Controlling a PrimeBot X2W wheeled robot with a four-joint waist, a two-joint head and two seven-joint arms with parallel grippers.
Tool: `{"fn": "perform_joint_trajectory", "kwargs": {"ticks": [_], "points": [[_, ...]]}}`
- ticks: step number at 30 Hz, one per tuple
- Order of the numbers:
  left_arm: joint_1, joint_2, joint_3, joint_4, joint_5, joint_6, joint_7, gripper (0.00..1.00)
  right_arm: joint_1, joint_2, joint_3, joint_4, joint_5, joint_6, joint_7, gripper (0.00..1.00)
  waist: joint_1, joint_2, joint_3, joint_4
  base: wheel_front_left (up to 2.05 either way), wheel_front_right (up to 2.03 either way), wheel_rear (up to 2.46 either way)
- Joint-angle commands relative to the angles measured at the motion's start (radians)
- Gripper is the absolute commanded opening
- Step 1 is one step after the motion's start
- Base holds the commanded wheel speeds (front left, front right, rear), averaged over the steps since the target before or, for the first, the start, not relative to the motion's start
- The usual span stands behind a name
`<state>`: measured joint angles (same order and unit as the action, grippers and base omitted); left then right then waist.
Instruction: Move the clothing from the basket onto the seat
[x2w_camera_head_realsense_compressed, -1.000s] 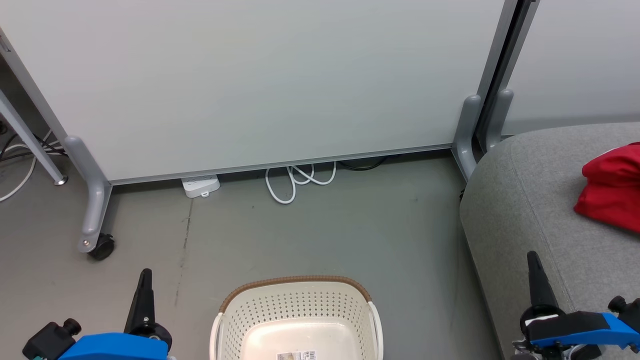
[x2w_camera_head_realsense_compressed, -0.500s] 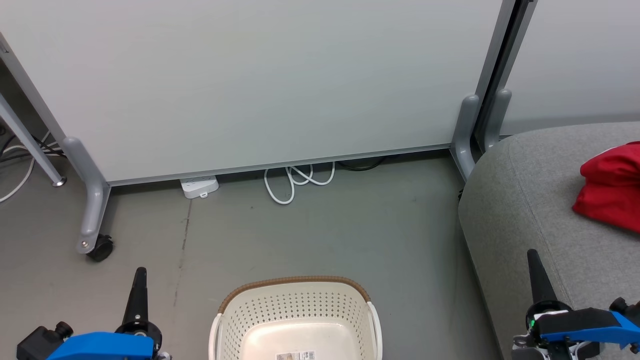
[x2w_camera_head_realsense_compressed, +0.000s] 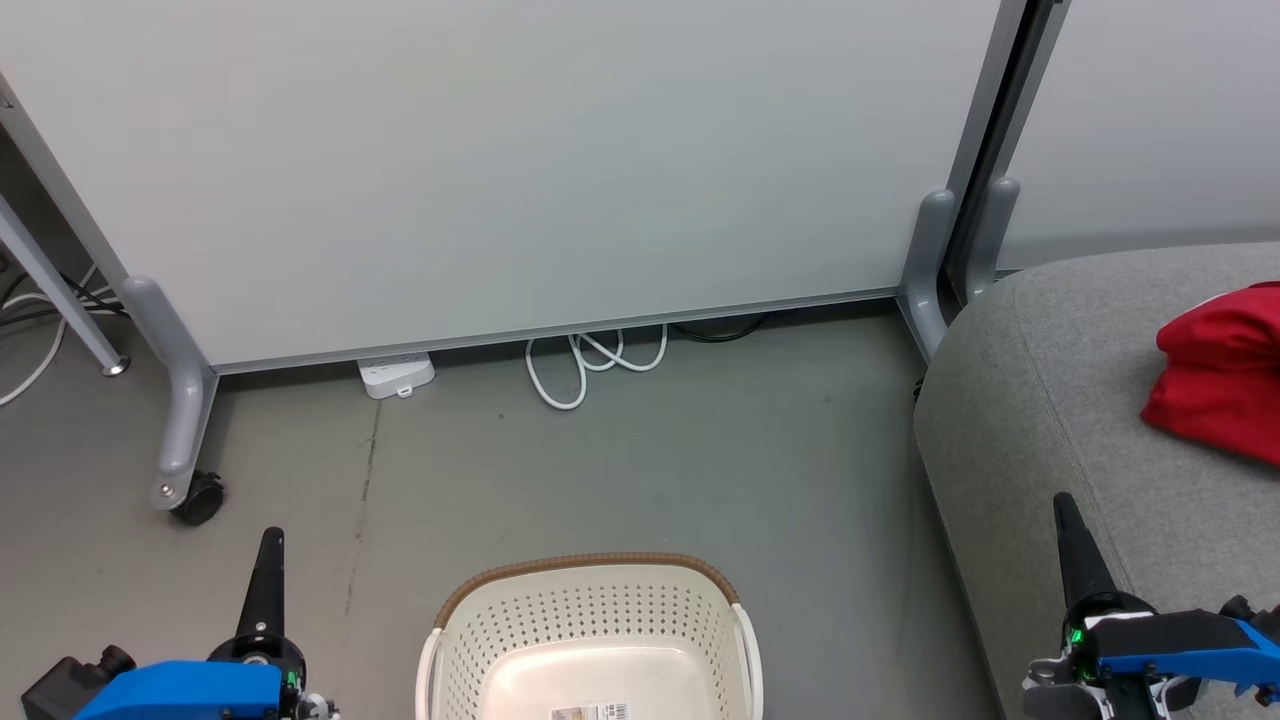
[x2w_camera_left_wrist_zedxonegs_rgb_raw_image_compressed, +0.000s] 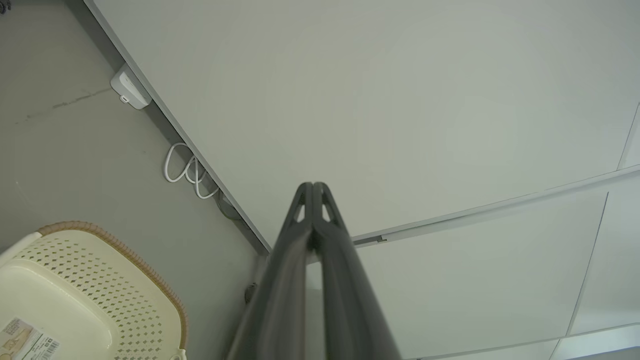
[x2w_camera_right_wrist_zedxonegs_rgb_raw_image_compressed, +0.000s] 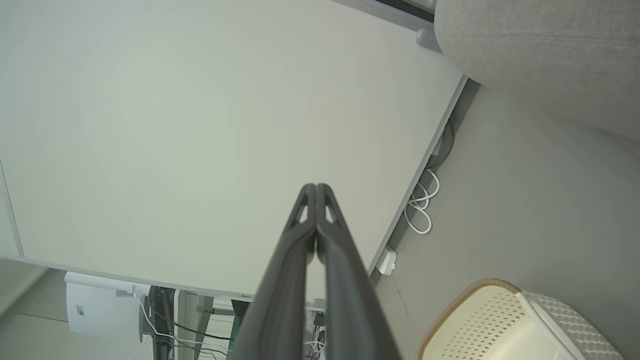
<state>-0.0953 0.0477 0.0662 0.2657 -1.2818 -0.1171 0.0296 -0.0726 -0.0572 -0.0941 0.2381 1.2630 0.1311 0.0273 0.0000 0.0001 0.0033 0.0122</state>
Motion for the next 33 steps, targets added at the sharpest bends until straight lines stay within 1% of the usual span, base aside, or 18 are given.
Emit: {"fn": "perform_joint_trajectory", "kwargs": {"ticks": [1, 18, 33], "points": [[-0.02, 0.004, 0.012, -0.01, -0.035, -0.007, 0.01, 0.0, -0.025, 0.003, -0.004, -0.002, 0.039, 0.0, 0.01, 0.0, 0.0, -0.0001, 0.0, -0.001, 0.0, 0.0, 0.0], [-0.024, 0.004, 0.031, -0.013, -0.172, -0.011, 0.047, 0.0, -0.035, 0.006, -0.013, 0.005, 0.183, 0.0, 0.048, 0.0, 0.0, -0.0001, -0.001, -0.006, 0.0, 0.0, 0.0], [-0.026, 0.005, 0.045, -0.014, -0.271, -0.014, 0.073, 0.0, -0.044, 0.008, -0.019, 0.011, 0.289, 0.0, 0.075, 0.0, 0.0, -0.0001, -0.002, -0.009, 0.0, 0.0, 0.0]]}}
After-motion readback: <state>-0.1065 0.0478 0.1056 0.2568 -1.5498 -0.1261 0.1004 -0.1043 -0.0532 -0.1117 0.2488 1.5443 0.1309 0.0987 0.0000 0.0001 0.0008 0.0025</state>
